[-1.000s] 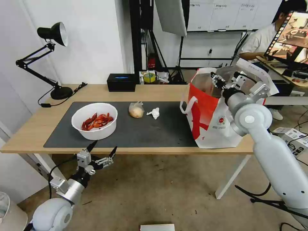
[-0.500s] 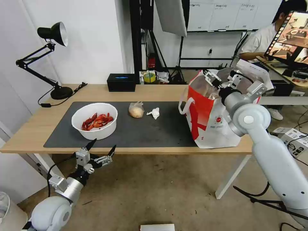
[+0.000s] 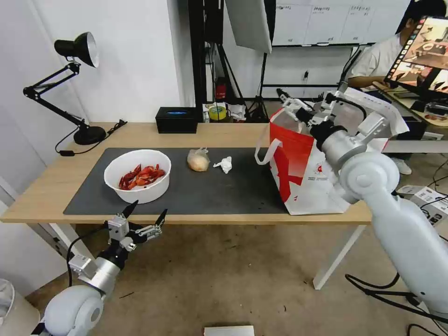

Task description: Pick up the trash from the table and place it into the takeout bag.

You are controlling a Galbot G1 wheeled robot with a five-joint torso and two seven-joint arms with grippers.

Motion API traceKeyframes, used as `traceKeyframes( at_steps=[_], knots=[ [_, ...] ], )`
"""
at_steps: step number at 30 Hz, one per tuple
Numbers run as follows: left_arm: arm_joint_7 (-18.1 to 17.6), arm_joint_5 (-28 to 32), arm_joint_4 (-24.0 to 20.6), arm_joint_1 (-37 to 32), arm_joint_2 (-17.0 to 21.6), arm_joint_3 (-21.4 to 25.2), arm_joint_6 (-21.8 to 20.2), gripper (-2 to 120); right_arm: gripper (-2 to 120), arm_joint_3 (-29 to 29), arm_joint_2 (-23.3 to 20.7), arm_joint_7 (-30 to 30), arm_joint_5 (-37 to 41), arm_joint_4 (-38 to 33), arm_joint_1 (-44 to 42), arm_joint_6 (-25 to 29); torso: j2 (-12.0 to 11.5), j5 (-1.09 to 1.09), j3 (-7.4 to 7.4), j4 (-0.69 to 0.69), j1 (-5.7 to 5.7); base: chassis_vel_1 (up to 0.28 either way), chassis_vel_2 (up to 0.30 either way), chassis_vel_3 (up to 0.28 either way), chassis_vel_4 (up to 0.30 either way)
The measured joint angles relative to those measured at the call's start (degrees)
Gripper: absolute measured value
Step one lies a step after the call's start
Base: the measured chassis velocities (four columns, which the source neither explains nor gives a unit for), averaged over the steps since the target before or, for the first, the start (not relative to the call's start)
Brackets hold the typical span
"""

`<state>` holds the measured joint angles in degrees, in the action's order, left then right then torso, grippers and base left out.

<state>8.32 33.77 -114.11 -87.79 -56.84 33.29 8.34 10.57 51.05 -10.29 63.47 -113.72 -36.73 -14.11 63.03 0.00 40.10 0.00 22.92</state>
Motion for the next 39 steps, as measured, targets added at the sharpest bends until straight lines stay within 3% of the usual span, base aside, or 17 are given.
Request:
traceKeyframes(
  at_steps=[2,3,4,7,12,17,20,29,39],
  knots=[
    [-0.22,-0.02,0.04,-0.01,0.0,0.08,0.05,100,100,-0.19,-0.25,0.88,-2.13,-0.27,-0.47,0.0,0.0,-0.01,0.0,0.0,0.0,0.0,0.0,0.0,0.0],
    [-0.55,-0.14,0.2,-0.15,0.01,0.22,0.11,100,100,-0.7,-0.84,3.03,-8.3,-0.78,-1.84,0.47,0.0,0.0,0.0,-0.01,0.0,0.0,0.0,0.0,0.0],
    [-0.55,-0.14,0.2,-0.15,0.01,0.22,0.11,100,100,-0.7,-0.84,3.03,-8.3,-0.78,-1.84,0.47,0.0,0.0,0.0,-0.01,0.0,0.0,0.0,0.0,0.0],
    [-1.29,-0.73,0.33,-0.51,-0.21,0.41,0.32,100,100,-1.23,-1.96,5.72,-18.4,-2.59,-5.83,3.23,0.0,0.01,0.0,-0.01,0.0,0.0,0.0,0.0,0.0],
    [-2.06,-1.04,-0.03,-0.81,-0.37,0.63,0.34,100,100,-1.23,-2.69,6.29,-22.16,-4.31,-9.4,5.93,0.0,0.0,0.0,-0.01,0.0,0.0,0.0,0.0,0.0],
    [-3.42,-1.9,0.12,-1.05,-0.94,0.81,0.47,100,100,-1.01,-2.42,7.47,-29.9,-3.82,-15.71,13.6,0.0,0.0,0.0,0.0,0.0,0.0,0.0,0.0,0.0],
    [-4.14,-2.24,0.11,-1.26,-1.24,0.79,0.47,100,100,-0.74,-1.89,7.44,-32.05,-3.74,-18.06,14.78,0.0,0.0,0.0,-0.01,0.0,0.0,0.0,0.0,0.0],
    [-8.71,-5.22,-0.09,-2.17,-2.89,1.05,0.09,100,100,-0.01,2.77,-0.17,-37.6,-7.34,-31.1,16.28,0.0,-0.01,0.0,-0.01,-0.01,0.0,0.0,0.0,0.0],
    [-9.25,-6.2,-1.0,-4.66,-3.65,2.4,-1.44,100,100,2.84,5.91,-8.31,-38.04,-9.21,-41.96,16.05,0.0,0.0,0.0,0.0,0.0,0.0,0.0,0.0,0.0]
  ],
)
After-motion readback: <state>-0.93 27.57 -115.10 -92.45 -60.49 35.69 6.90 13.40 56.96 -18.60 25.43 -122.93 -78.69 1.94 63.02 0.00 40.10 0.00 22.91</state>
